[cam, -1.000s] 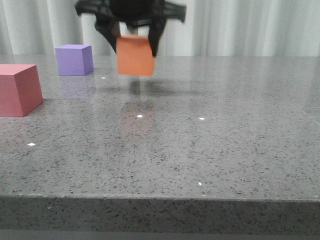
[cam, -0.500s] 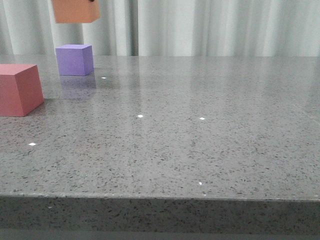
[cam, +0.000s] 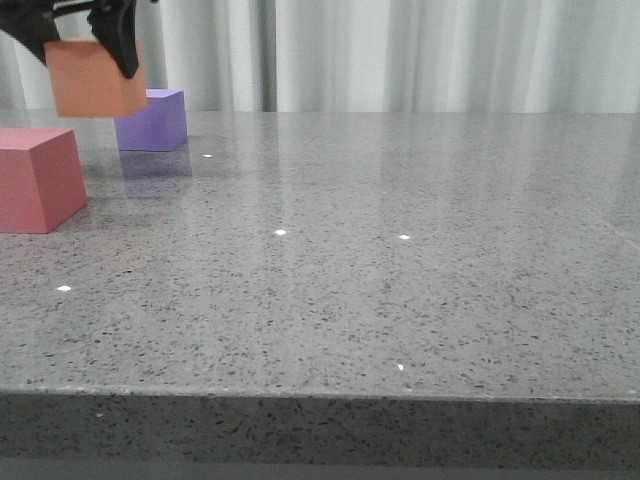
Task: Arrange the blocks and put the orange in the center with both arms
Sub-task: 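Lift the orange cube and carry it toward the purple cube, then lower the orange cube between the pink and purple cubes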
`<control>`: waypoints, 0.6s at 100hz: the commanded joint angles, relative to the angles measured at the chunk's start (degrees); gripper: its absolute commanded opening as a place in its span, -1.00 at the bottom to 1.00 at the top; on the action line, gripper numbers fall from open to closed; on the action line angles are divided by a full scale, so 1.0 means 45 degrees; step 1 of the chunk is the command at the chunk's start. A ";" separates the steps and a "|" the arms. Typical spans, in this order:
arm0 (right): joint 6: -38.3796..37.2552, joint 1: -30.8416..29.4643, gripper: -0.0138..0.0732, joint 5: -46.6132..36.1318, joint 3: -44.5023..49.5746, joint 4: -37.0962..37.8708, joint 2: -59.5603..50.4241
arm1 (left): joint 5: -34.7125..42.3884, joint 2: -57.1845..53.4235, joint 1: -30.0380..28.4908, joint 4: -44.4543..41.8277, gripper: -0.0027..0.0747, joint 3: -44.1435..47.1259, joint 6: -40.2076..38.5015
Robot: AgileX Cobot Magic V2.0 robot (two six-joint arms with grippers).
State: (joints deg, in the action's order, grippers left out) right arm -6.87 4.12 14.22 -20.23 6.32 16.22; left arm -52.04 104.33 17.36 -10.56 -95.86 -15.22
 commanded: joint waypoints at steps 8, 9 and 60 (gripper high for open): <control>0.0085 -0.0069 -0.84 -0.1067 -0.0320 0.0171 0.0091 | 0.1413 -0.0690 -0.0182 0.0529 -0.20 0.0374 0.0525; 0.0085 -0.0069 -0.84 -0.1067 -0.0320 0.0171 0.0091 | 0.1447 -0.0690 -0.0182 0.0529 -0.20 0.0376 0.0525; 0.0085 -0.0069 -0.84 -0.1067 -0.0320 0.0171 0.0091 | 0.1884 -0.0178 -0.0411 0.0486 -0.20 0.0601 0.0525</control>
State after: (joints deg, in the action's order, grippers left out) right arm -6.87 4.12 14.22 -20.23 6.32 16.22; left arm -46.15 106.19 15.99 -8.41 -91.71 -12.81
